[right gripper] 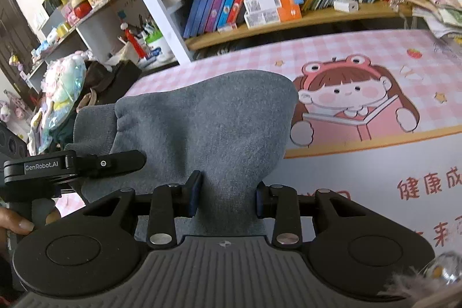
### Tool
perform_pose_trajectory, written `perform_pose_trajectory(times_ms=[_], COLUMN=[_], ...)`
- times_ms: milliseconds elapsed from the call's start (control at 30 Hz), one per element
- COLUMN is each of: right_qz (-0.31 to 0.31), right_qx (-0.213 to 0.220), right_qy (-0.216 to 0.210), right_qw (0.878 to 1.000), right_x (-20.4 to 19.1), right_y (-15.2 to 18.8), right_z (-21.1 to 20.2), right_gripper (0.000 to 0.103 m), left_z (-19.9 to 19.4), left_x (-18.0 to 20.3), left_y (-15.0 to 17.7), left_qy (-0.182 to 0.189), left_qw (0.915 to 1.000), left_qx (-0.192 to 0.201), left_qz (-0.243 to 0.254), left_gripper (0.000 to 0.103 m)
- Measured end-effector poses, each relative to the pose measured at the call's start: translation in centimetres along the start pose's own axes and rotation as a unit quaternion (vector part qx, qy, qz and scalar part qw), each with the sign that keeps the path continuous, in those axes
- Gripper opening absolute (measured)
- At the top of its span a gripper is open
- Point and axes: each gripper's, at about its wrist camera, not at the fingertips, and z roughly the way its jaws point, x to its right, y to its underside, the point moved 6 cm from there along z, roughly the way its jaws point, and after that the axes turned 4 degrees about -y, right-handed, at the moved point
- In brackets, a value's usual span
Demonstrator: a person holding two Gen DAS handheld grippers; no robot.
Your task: Fold clothes
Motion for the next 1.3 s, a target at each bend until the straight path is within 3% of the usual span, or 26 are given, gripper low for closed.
perform_pose_trajectory(times_ms=[267, 533, 833, 1300], right_qz=[-0.016, -0.019, -0.02, -0.029], right_qx=[0.019, 0.018, 0.018, 0.011], right_qy=[0.009, -0.008, -0.03, -0.045], right_qw=[1.0, 1.0, 0.999, 0.999], right_x=[1.3, 5.2, 10.0, 15.2], right_y=[-1.8, -4.6, -8.9, -15.6], right_z=[-1.0, -0.1, 3.2, 9.8], right_gripper=[0.032, 0.032, 0.032, 0.032], left_z=[1.8, 5.0, 10.0, 17.6], left_x=[1.8, 3.6, 4.7, 4.4], left_y=[-1.4, -3.2, -6.3, -12.2], left_qy=[0.016, -0.002, -0.04, -0.07], left_qw=[0.9998, 0.9999, 0.999, 0.9972], left_qx=[0.005, 0.009, 0.016, 0.024], left_qz=[0.008, 0.009, 0.011, 0.011], left_gripper=[0.052, 0.052, 0.052, 0.053])
